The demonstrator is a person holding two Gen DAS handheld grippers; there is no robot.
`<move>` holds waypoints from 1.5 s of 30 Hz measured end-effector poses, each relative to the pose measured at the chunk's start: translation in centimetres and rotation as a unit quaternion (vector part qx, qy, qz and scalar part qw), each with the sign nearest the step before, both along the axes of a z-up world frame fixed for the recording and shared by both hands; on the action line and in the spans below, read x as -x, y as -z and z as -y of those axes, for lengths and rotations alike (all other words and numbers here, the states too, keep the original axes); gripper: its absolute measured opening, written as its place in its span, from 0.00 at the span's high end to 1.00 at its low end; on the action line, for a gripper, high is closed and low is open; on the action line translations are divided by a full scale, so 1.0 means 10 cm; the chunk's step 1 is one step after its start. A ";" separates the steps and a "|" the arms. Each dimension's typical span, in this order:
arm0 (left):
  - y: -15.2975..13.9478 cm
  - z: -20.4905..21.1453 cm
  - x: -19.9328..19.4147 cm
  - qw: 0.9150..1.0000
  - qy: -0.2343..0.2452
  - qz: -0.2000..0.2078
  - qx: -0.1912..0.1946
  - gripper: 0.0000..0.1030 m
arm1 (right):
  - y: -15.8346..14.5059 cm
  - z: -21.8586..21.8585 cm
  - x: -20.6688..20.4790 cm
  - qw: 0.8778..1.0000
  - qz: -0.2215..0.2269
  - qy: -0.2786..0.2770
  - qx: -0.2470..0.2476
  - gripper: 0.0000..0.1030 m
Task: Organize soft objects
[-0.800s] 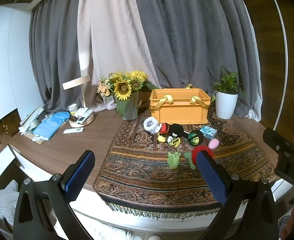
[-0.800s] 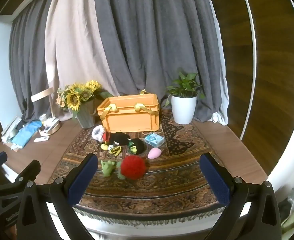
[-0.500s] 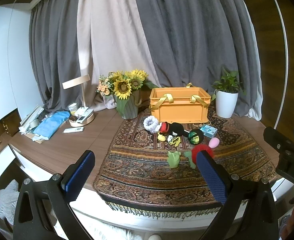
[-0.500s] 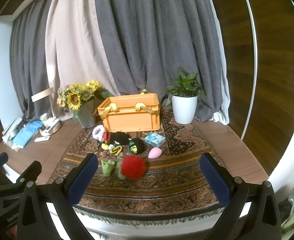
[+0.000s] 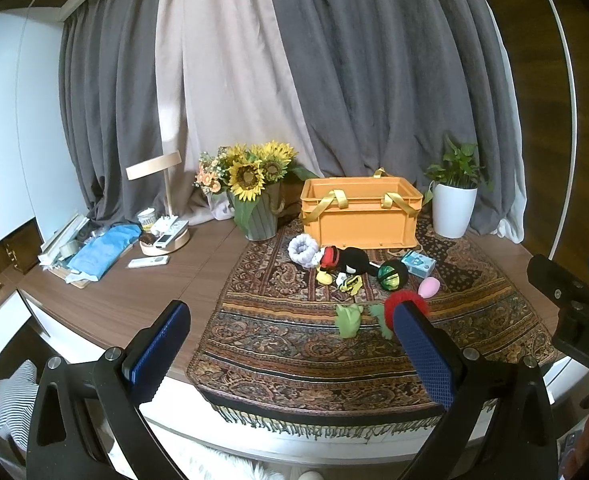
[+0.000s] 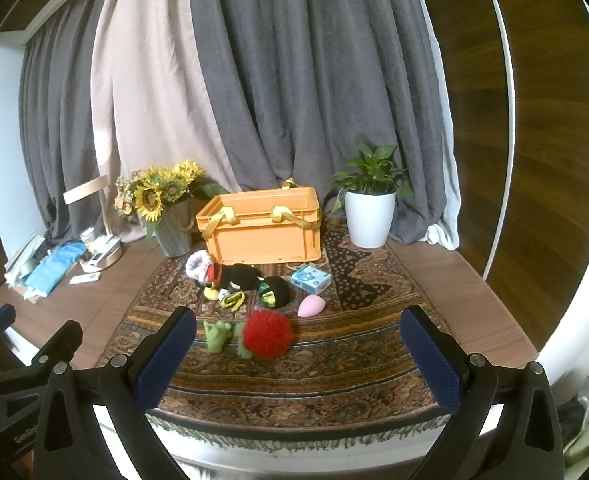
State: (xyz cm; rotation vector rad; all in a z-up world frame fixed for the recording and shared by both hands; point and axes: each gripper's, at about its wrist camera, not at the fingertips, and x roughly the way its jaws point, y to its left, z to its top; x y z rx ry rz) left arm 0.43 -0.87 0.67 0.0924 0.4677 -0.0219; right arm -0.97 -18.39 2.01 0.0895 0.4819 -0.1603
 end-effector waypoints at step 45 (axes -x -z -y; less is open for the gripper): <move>0.28 0.20 -0.22 1.000 0.021 -0.012 -0.010 0.00 | 0.31 0.05 -0.45 0.998 -0.048 -0.033 -0.019 0.01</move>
